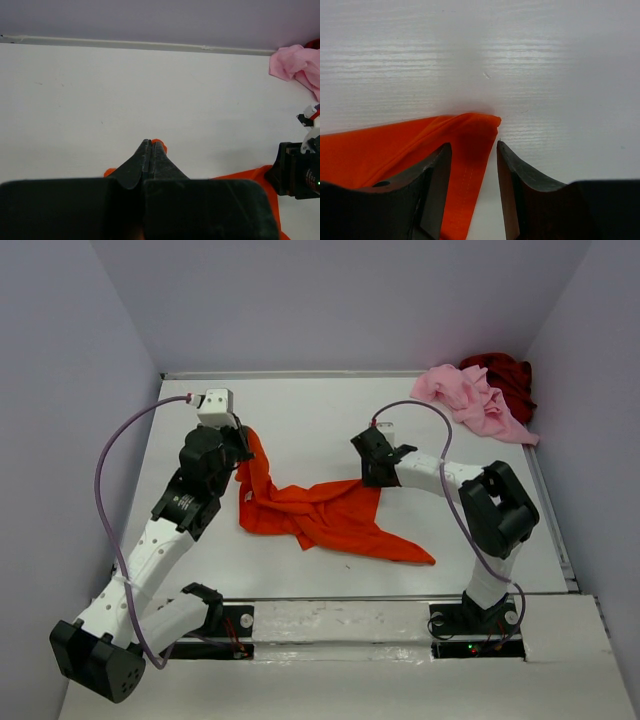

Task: Fold and stack the t-shirts
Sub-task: Flatten the tshirt out

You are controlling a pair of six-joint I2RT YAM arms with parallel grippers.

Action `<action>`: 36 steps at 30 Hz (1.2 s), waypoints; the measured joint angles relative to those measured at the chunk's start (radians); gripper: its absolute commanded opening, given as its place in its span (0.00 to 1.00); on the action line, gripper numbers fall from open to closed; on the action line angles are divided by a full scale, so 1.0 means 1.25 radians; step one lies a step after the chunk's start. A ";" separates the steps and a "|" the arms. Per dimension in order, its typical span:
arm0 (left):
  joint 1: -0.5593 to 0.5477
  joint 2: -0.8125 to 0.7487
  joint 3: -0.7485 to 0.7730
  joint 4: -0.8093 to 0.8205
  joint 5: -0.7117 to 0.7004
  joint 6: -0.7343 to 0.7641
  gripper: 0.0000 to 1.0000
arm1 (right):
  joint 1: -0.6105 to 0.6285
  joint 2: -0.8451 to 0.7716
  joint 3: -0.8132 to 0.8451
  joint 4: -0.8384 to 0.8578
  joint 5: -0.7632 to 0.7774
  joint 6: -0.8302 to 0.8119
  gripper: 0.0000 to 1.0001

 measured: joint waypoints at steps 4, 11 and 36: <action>0.000 0.000 -0.006 0.005 0.006 0.000 0.00 | -0.010 0.000 0.000 0.006 0.001 -0.003 0.47; 0.005 0.000 -0.007 0.017 0.019 -0.001 0.00 | -0.035 0.000 0.000 0.007 0.005 -0.011 0.48; 0.037 0.000 -0.012 0.029 0.071 -0.015 0.00 | -0.064 0.085 0.063 0.034 -0.045 -0.027 0.00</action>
